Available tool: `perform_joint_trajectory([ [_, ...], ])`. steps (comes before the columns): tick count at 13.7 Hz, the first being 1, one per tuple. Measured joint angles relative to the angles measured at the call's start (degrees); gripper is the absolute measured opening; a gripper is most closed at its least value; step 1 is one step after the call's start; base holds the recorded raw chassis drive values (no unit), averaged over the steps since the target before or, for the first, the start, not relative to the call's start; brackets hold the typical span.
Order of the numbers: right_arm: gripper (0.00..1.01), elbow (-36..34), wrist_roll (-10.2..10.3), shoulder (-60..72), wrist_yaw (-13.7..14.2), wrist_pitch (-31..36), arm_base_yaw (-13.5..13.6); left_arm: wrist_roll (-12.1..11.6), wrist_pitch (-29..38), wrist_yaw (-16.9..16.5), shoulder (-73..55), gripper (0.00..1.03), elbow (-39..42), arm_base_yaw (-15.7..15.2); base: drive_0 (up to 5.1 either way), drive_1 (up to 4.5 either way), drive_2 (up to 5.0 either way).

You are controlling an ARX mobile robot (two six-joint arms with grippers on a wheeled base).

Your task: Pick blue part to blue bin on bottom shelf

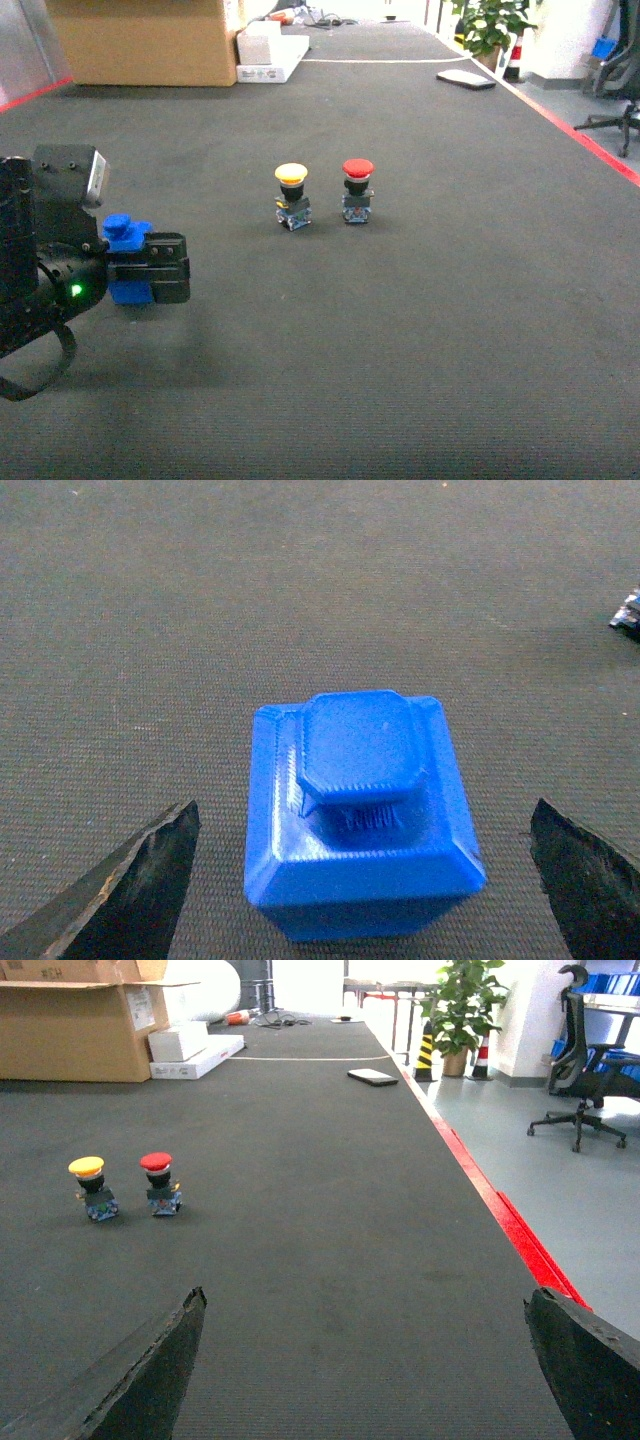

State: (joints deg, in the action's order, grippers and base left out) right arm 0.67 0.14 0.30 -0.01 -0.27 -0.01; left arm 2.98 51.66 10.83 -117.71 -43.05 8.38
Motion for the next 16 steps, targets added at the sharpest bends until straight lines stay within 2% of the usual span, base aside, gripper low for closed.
perform_joint_trajectory([
  [2, 0.98, 0.0, 0.0, 0.0, 0.0, 0.0, 0.0, 0.79, -1.2, 1.55, -5.64, 0.98, -5.92, -0.94, 0.0, 0.0, 0.0],
  [5, 0.98, 0.0, 0.0, 0.0, -0.02, 0.0, 0.0, 2.54, -2.27, 1.53, -8.66, 0.98, -8.66, -1.88, 0.0, 0.0, 0.0],
  [6, 0.98, 0.0, 0.0, 0.0, 0.0, 0.02, 0.0, 2.54, -2.16, 1.16, -9.07, 0.93, -9.11, -1.97, 0.0, 0.0, 0.0],
  [9, 0.98, 0.0, 0.0, 0.0, 0.0, 0.0, 0.0, 2.56, -1.46, 0.26, -9.64, 0.51, -10.49, -2.01, 0.0, 0.0, 0.0],
  [10, 0.98, 0.0, 0.0, 0.0, 0.0, 0.0, 0.0, 2.21, -1.09, 0.22, -9.64, 0.45, -10.54, -2.01, 0.0, 0.0, 0.0],
  [11, 0.98, 0.0, 0.0, 0.0, 0.0, 0.0, 0.0, 1.55, -0.17, 0.35, -9.6, 0.44, -10.23, -2.01, 0.0, 0.0, 0.0],
  [12, 0.98, 0.0, 0.0, 0.0, 0.0, 0.0, 0.0, 1.57, 3.63, 1.05, -6.73, 0.44, -4.61, -1.31, 0.0, 0.0, 0.0],
  [13, 0.98, 0.0, 0.0, 0.0, 0.0, 0.0, 0.0, 2.84, 10.25, 2.84, -0.02, 0.44, 6.32, 0.31, 0.0, 0.0, 0.0],
  [14, 0.98, 0.0, 0.0, 0.0, 0.0, 0.0, 0.0, 2.78, 13.55, 4.0, 5.05, 0.44, 13.18, 1.68, 0.0, 0.0, 0.0],
  [15, 0.98, 0.0, 0.0, 0.0, 0.0, -0.02, 0.0, 1.2, 12.22, 6.21, 14.97, 0.44, 22.1, 3.78, 0.0, 0.0, 0.0],
  [16, 0.98, 0.0, 0.0, 0.0, 0.0, 0.0, 0.0, -0.22, 6.6, 7.41, 24.76, 0.44, 27.63, 5.64, 0.0, 0.0, 0.0],
])
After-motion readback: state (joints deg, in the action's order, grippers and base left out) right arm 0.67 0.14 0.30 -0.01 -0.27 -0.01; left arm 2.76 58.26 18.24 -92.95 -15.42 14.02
